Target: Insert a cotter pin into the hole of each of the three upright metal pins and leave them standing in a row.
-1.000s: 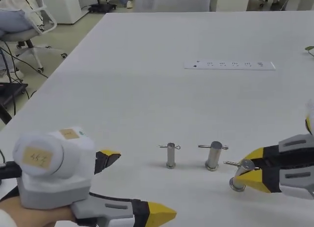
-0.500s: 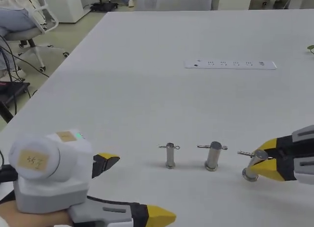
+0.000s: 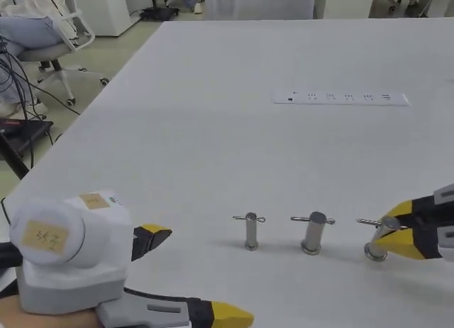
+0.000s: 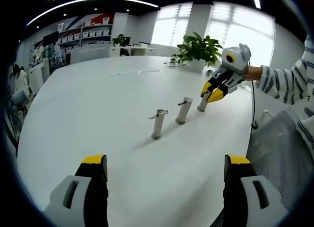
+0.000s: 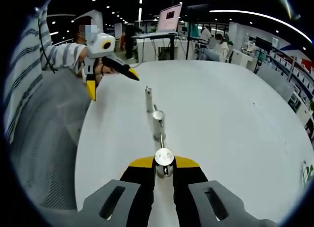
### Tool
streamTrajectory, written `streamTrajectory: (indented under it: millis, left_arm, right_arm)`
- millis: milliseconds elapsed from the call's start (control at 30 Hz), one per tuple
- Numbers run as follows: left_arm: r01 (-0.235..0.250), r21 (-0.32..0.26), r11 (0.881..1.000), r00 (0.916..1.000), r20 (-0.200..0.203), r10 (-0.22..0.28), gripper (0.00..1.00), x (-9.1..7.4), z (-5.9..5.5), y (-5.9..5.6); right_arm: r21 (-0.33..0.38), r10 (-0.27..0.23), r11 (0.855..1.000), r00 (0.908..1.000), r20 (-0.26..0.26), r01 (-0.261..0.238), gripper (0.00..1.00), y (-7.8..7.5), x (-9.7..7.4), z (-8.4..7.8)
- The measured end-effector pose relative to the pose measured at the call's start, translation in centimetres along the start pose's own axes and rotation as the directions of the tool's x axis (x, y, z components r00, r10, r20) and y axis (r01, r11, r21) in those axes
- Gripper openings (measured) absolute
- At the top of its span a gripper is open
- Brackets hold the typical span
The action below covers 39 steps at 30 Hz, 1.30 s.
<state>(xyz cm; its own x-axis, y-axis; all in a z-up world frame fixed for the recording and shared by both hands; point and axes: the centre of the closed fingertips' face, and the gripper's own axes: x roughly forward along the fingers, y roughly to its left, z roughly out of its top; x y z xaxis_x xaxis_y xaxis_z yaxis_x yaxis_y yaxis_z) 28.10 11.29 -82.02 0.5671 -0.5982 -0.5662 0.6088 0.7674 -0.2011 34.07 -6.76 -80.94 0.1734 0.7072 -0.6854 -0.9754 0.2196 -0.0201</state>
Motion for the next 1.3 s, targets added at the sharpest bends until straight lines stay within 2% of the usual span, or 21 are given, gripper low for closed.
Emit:
streamTrajectory:
  millis: [433,1000,1167,1300]
  left_arm:
    - [0.004,-0.008,1.0,1.0,-0.001,-0.004,0.98,-0.4,0.2,-0.3]
    - [-0.023,-0.035,0.999,0.9996,-0.019,0.022,0.99,-0.8,-0.1,0.5]
    - [-0.043,-0.059,0.997,0.9991,0.0,0.043,0.98,-1.0,0.3,0.7]
    - [-0.055,-0.064,0.996,0.9985,0.005,0.055,0.98,-1.2,0.4,0.9]
  right_arm:
    - [-0.067,0.034,0.997,0.9994,-0.003,-0.034,0.13,-0.4,-0.1,0.0]
    - [-0.091,0.065,0.994,0.9978,0.006,-0.065,0.13,-2.2,0.3,-0.3]
    - [-0.096,0.081,0.992,0.9966,0.014,-0.079,0.13,-2.3,0.5,-0.3]
    - [-0.113,0.098,0.989,0.9952,0.001,-0.097,0.13,-2.2,0.5,-0.5]
